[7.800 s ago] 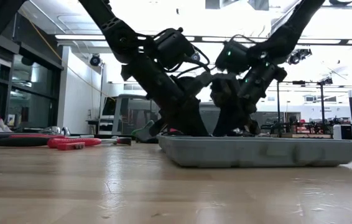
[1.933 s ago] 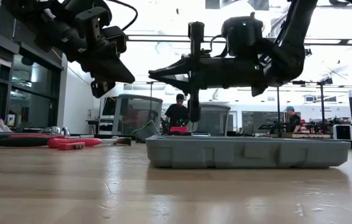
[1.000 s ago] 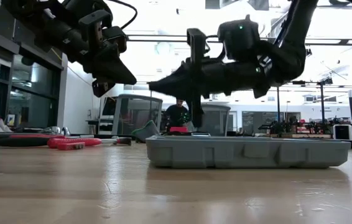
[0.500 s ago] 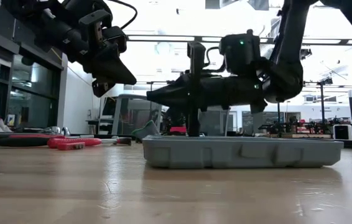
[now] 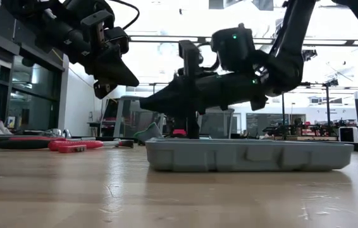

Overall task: Prefit tool cases
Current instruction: Put the set of hex keys into the tool case, then put the electrical tape into the tool case

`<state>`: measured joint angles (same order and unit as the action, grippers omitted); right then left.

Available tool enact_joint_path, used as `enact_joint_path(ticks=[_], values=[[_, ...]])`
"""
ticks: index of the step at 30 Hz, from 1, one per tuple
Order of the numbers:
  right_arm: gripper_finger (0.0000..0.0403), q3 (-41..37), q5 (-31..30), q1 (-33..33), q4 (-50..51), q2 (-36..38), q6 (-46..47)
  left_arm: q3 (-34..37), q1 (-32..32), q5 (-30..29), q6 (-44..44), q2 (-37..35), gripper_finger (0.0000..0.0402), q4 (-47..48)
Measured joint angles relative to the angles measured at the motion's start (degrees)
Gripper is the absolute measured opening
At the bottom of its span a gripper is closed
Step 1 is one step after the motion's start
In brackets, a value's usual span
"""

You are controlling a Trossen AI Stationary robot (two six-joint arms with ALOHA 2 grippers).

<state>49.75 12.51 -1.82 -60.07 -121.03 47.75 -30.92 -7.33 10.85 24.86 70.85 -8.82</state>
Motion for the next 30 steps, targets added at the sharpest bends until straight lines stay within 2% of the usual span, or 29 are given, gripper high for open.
enact_joint_path(ticks=[4, 8, 10, 13, 16, 19, 23, 26, 30], values=[[0.0000, -0.19, 3.04, -1.12, -3.34, 0.73, 1.99, -0.02, 0.00, -0.17, -0.09, 0.00, 0.0000, 0.02], [0.0000, 0.03, 3.80, -0.86, -3.79, 6.71, 1.94, -0.02, 0.00, -1.14, -0.06, 0.02, 0.0000, -0.02], [0.0000, 0.01, 3.74, -0.30, 0.44, 10.51, 0.50, -0.02, 0.02, -1.52, -0.04, 0.02, 0.0000, 0.00], [0.0000, 0.01, 2.25, 0.66, 12.99, 17.90, -2.11, -0.04, 0.37, -3.38, 0.38, 0.95, 0.0000, -0.13], [0.0000, 0.12, -2.53, 1.86, 31.96, 25.68, -6.00, -0.04, 0.37, -3.56, 0.39, 3.69, 0.0000, -0.98], [0.0000, -0.01, -8.42, 2.87, 50.76, 31.84, -7.15, -0.68, 0.53, -1.92, 0.44, 7.72, 0.0000, -2.22], [0.0000, 0.01, -14.40, 4.51, 67.78, 37.88, -5.90, -3.43, 1.28, 2.34, -0.80, 13.05, 0.0000, -2.31], [0.0000, 0.01, -19.19, 6.44, 75.79, 39.51, -3.83, -5.76, 1.93, 4.46, -2.58, 15.91, 0.0000, -2.05], [0.0000, 0.01, -22.14, 8.28, 78.65, 38.99, -2.79, -8.52, 2.21, 4.51, -3.98, 18.29, 0.0000, -1.62]])
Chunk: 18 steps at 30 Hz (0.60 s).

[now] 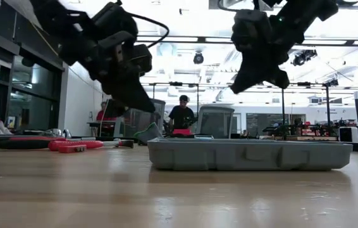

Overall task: Prefit tool cases
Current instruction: Put the electrical tape into the tool case

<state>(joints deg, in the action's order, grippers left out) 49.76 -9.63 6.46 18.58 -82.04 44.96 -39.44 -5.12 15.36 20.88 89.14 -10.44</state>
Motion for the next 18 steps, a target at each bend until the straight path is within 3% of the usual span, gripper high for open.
enact_joint_path(ticks=[11, 18], values=[[0.0000, 0.00, 0.94, 0.85, -6.40, -8.42, 2.59, -2.60, 0.22, 2.54, -1.03, -0.26, 0.0000, 6.37], [0.0000, 0.00, 1.29, 1.77, -7.10, -8.59, 2.54, -2.58, 1.72, 3.62, -1.07, -0.26, 0.0000, 10.37]])
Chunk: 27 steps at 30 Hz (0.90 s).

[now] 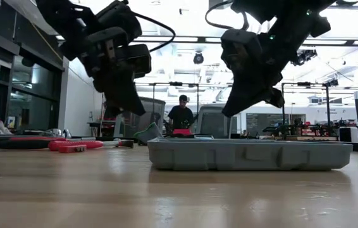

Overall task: Prefit tool cases
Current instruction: Put the electrical tape into the tool case

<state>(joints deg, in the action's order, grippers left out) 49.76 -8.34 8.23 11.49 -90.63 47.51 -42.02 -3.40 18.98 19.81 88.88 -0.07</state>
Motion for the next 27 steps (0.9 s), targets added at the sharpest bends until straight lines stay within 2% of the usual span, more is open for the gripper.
enact_joint_path(ticks=[8, 12, 21, 24, 27], values=[[0.0000, 0.00, 0.48, 0.20, -0.04, 0.26, 0.07, 0.02, -0.46, -0.55, -2.70, -3.88, 0.0000, 12.63], [0.0000, 0.00, 0.69, 0.18, 0.02, 0.26, 0.04, 0.02, -2.55, -3.98, -5.41, -7.60, 0.0000, 19.01], [0.0000, 0.00, 0.68, 0.18, -0.07, 0.26, 0.02, 0.02, -12.24, -17.06, -6.00, -13.69, 0.0000, 24.15], [0.0000, 0.00, 0.66, 0.18, -0.04, 0.27, 0.00, 0.02, -16.80, -17.78, -6.01, -13.10, 0.0000, 27.10], [0.0000, 0.00, 0.66, 0.18, -0.03, 0.28, -0.02, 0.02, -20.87, -15.68, -6.97, -11.37, 0.0009, 29.16]])
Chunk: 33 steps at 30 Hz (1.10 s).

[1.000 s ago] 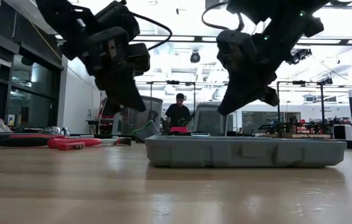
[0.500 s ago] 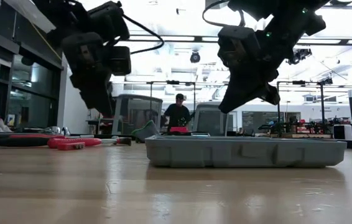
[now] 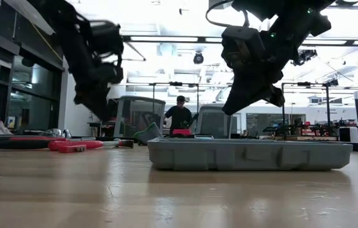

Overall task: Prefit tool cases
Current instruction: Put the electrical tape into the tool case

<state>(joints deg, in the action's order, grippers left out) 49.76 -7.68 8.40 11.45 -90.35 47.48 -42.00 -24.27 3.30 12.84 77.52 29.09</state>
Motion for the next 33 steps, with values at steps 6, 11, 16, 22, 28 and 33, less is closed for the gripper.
enact_joint_path(ticks=[6, 11, 16, 22, 28, 33], values=[[0.0000, 0.00, 0.00, 0.00, 0.02, 0.00, -0.20, 0.00, -5.08, 1.13, -2.08, 3.49, 0.0066, 1.22], [0.0000, 0.00, -0.23, -0.04, 0.08, 0.00, -1.00, 0.00, -6.80, -1.91, -3.02, 6.25, 0.0120, 3.88], [0.0000, 0.00, -1.18, -0.17, 0.08, 0.00, -1.37, 0.00, -7.02, -5.98, -3.06, 8.37, 0.0150, 3.80], [0.0000, 0.00, -1.46, -0.87, 0.08, 0.00, -1.46, -0.19, -6.58, -5.28, -4.49, 11.70, 0.0143, 2.70], [0.0000, 0.00, -1.49, -1.31, 0.08, 0.00, -1.22, -0.23, -5.24, -5.12, -3.08, 13.37, 0.0065, 3.09], [0.0000, 0.00, -1.46, -1.29, -0.13, 0.00, -1.03, -0.07, -5.40, -3.57, -2.50, 11.17, 0.0014, 2.89]])
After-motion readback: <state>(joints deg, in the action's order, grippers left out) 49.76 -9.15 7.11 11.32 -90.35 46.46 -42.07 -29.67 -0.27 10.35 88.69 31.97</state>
